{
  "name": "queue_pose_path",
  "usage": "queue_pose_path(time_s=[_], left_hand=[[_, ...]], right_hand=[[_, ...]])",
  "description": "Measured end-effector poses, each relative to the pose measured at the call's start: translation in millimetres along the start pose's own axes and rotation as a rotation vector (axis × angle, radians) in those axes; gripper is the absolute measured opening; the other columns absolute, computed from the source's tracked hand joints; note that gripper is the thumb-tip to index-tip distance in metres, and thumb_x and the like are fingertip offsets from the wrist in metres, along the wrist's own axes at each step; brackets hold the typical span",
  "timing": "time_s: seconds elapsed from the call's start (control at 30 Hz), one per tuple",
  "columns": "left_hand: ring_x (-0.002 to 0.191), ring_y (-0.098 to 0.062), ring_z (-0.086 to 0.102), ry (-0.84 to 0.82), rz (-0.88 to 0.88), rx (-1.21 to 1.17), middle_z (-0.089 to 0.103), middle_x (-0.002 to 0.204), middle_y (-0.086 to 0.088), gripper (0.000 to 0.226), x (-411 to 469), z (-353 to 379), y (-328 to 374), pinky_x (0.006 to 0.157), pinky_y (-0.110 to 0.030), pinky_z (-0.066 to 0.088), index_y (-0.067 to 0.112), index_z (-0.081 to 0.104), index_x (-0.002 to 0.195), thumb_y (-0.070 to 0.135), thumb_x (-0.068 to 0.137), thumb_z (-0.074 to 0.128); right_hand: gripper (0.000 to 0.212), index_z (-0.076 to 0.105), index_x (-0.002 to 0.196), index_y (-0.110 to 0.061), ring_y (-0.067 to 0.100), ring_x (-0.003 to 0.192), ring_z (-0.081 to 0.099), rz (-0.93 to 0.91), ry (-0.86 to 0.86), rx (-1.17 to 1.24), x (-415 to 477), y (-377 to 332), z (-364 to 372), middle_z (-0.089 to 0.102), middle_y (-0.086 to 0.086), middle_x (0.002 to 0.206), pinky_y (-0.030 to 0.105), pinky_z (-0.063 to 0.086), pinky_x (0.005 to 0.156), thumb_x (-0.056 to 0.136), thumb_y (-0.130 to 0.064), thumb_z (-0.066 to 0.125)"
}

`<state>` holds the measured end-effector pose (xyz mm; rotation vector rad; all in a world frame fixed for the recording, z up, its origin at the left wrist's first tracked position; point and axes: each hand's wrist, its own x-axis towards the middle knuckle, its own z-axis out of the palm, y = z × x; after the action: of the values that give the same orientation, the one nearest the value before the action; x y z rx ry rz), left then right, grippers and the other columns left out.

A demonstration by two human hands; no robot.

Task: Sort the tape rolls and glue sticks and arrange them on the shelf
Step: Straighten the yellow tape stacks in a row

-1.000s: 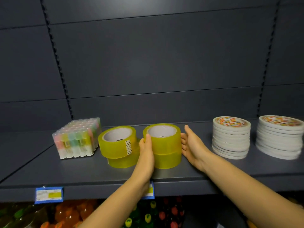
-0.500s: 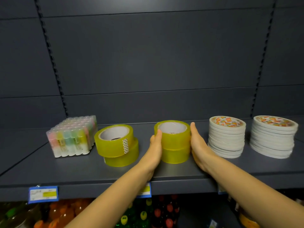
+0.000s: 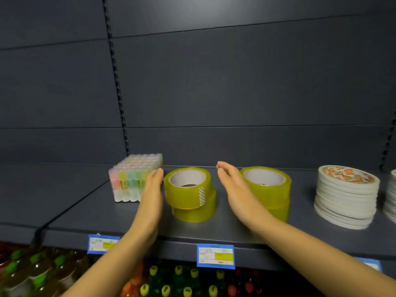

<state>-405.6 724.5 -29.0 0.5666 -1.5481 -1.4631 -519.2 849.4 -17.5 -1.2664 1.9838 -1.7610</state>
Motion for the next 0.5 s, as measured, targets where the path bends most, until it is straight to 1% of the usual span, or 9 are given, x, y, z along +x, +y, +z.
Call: queue_pose_path(time_s=[0.03,0.07,0.13,0.23,0.3,0.33,0.37,0.43,0.5], left_hand=[[0.117,-0.009,0.052,-0.039,-0.073,-0.063,0.058,0.128,0.006,0.034,7.3,1.1,-3.5,0.099,-0.028,0.036,0.024,0.052,0.122,0.04,0.098,0.033],[0.106,-0.007,0.06,-0.07,-0.131,-0.112,0.067,0.113,0.007,0.034,14.0,3.3,-6.9,0.091,-0.028,0.042,0.025,0.058,0.109,0.044,0.098,0.032],[0.082,-0.008,0.068,-0.096,-0.206,-0.177,0.075,0.083,0.007,0.04,26.2,8.6,-15.0,0.073,-0.028,0.047,0.025,0.064,0.087,0.049,0.096,0.033],[0.064,-0.007,0.07,-0.078,-0.262,-0.256,0.074,0.07,0.004,0.044,38.8,16.8,-22.5,0.061,-0.026,0.049,0.025,0.067,0.077,0.05,0.095,0.036],[0.05,-0.001,0.066,-0.042,-0.289,-0.309,0.071,0.057,0.008,0.041,45.0,18.8,-26.4,0.051,-0.019,0.049,0.026,0.064,0.07,0.047,0.095,0.039],[0.048,-0.001,0.065,-0.039,-0.299,-0.318,0.069,0.054,0.009,0.04,48.1,19.6,-27.9,0.05,-0.02,0.049,0.026,0.063,0.069,0.046,0.095,0.04],[0.051,-0.003,0.066,-0.053,-0.308,-0.316,0.07,0.055,0.008,0.039,50.7,20.7,-29.5,0.054,-0.023,0.049,0.026,0.064,0.071,0.047,0.094,0.041],[0.071,-0.015,0.071,-0.1,-0.345,-0.309,0.074,0.069,0.0,0.041,54.9,22.7,-32.4,0.07,-0.031,0.053,0.022,0.068,0.08,0.052,0.091,0.041],[0.09,-0.026,0.069,-0.137,-0.373,-0.309,0.074,0.089,-0.008,0.046,59.8,24.6,-36.7,0.087,-0.04,0.053,0.018,0.07,0.092,0.055,0.089,0.042]], right_hand=[[0.043,0.033,0.143,-0.024,-0.002,0.123,0.035,0.057,-0.006,-0.037,4.7,3.3,5.3,0.036,-0.009,0.147,0.008,0.02,0.096,0.101,-0.034,0.031],[0.047,0.029,0.145,-0.023,0.003,0.131,0.032,0.119,-0.004,-0.047,9.3,5.8,10.0,0.033,-0.008,0.149,0.013,0.018,0.099,0.101,-0.038,0.027],[0.053,0.028,0.147,-0.023,0.012,0.138,0.029,0.269,-0.002,0.028,18.0,11.3,18.1,0.033,-0.004,0.151,0.024,0.02,0.107,0.1,-0.047,0.023],[0.061,0.036,0.144,-0.021,0.019,0.132,0.042,0.455,-0.005,0.244,27.8,18.4,32.4,0.046,0.001,0.144,0.036,0.027,0.115,0.096,-0.057,0.024],[0.062,0.047,0.138,-0.021,0.021,0.123,0.052,0.487,0.038,0.308,31.1,22.6,41.4,0.058,0.005,0.132,0.039,0.035,0.111,0.095,-0.059,0.024],[0.062,0.052,0.134,-0.02,0.021,0.119,0.055,0.492,0.066,0.319,32.4,23.8,44.5,0.062,0.005,0.127,0.038,0.039,0.108,0.095,-0.059,0.024],[0.062,0.055,0.13,-0.019,0.021,0.116,0.057,0.498,0.096,0.324,33.7,24.4,46.7,0.064,0.006,0.123,0.035,0.042,0.104,0.095,-0.06,0.024],[0.064,0.059,0.125,-0.018,0.021,0.113,0.059,0.517,0.15,0.333,35.3,23.9,50.0,0.066,0.006,0.12,0.031,0.044,0.094,0.094,-0.061,0.024],[0.063,0.06,0.122,-0.019,0.022,0.112,0.059,0.537,0.199,0.357,35.5,22.8,53.2,0.066,0.008,0.12,0.03,0.044,0.089,0.094,-0.062,0.023]])
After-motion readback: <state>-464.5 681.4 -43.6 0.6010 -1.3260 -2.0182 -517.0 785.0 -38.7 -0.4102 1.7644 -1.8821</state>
